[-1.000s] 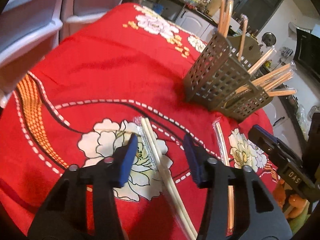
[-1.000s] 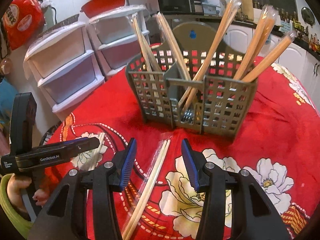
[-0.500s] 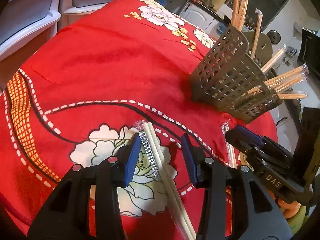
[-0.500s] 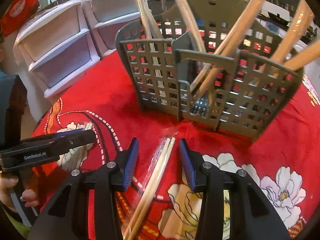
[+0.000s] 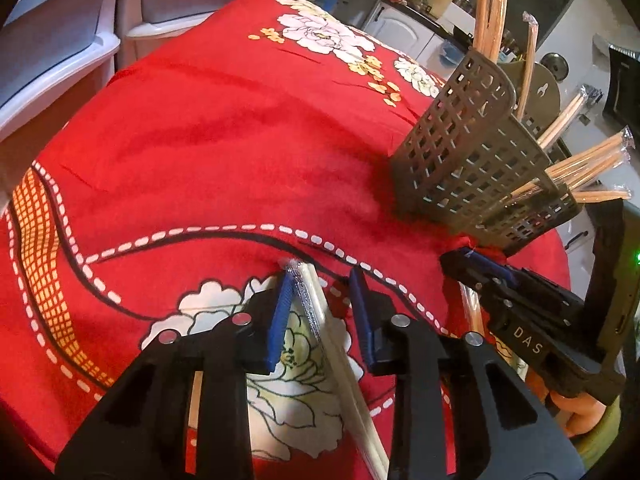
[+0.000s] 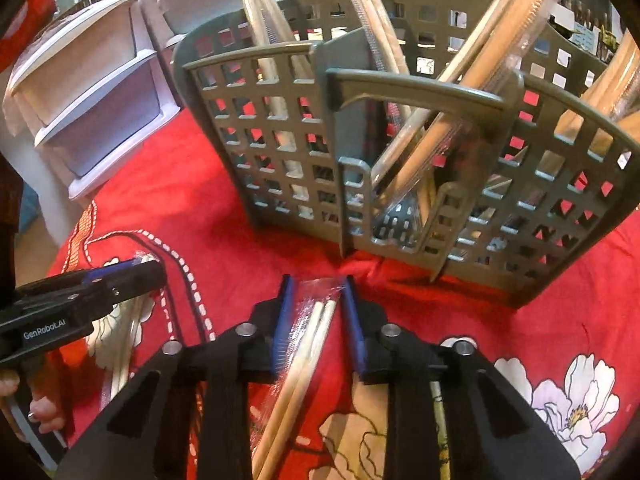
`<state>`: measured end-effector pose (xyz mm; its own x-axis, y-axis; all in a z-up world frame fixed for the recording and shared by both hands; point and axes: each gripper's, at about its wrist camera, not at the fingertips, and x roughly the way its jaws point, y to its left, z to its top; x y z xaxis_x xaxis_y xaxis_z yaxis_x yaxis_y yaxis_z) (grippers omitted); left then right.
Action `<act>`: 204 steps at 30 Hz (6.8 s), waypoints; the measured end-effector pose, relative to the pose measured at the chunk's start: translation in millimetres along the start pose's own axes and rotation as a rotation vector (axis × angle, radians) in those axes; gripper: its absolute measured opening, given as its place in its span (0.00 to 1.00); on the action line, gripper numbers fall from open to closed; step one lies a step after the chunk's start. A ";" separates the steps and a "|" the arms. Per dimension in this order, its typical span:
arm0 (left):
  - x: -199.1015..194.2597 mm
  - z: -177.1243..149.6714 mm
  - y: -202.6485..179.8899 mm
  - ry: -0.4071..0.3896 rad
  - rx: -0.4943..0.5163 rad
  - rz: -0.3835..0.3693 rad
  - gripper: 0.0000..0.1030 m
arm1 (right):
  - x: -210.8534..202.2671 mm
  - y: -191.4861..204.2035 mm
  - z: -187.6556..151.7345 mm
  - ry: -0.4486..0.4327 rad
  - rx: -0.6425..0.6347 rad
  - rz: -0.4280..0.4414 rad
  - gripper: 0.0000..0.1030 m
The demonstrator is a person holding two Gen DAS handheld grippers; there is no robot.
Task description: Organize utensils
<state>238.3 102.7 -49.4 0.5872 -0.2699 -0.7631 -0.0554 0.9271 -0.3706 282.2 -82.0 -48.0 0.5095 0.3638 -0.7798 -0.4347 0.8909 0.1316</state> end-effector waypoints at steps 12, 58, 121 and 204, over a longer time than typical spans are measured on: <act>1.3 6.0 1.2 0.001 -0.009 0.010 0.04 | -20.4 -15.2 -4.1 -0.034 0.025 0.034 0.11; -161.0 63.6 -134.6 -0.384 0.229 -0.254 0.01 | -248.1 -36.9 35.8 -0.580 -0.010 0.082 0.05; -119.2 128.3 -160.1 -0.479 0.277 -0.092 0.01 | -214.7 -100.4 114.1 -0.659 0.105 -0.115 0.05; -97.1 -16.6 -119.3 -0.329 0.256 -0.055 0.89 | -193.7 -70.1 -42.9 -0.425 0.076 -0.082 0.83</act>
<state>174.6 13.9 60.1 0.8123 -0.2620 -0.5211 0.1614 0.9595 -0.2308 182.1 -226.7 67.5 0.8075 0.3561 -0.4703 -0.3321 0.9333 0.1365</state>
